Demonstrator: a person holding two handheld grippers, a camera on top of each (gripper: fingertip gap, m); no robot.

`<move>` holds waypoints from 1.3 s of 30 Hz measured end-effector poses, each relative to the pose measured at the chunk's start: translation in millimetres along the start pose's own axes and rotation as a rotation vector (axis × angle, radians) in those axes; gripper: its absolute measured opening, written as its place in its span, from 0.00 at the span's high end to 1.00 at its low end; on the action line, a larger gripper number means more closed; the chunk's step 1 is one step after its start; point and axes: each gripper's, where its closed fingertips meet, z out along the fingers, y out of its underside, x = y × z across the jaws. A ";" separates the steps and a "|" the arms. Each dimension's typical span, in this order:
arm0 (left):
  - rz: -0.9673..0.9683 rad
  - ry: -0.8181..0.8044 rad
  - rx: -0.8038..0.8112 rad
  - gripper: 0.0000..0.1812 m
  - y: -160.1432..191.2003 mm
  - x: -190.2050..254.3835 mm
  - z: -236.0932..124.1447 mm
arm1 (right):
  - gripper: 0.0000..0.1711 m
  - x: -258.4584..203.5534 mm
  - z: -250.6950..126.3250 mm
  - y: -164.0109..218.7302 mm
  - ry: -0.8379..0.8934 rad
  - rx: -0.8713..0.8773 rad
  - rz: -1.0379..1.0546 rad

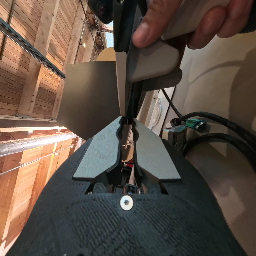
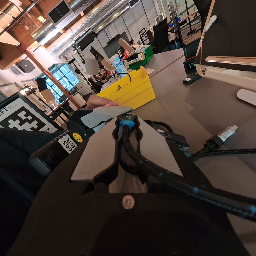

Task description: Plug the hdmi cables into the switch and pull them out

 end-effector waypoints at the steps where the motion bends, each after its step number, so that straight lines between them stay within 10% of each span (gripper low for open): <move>1: -0.006 0.002 -0.002 0.96 0.0 0.4 0.3 | 0.88 0.5 -0.2 -0.5 0.003 0.002 0.002; 39: -0.038 0.039 -0.025 0.97 9.2 6.8 2.7 | 0.88 3.6 0.0 0.8 0.019 0.003 0.001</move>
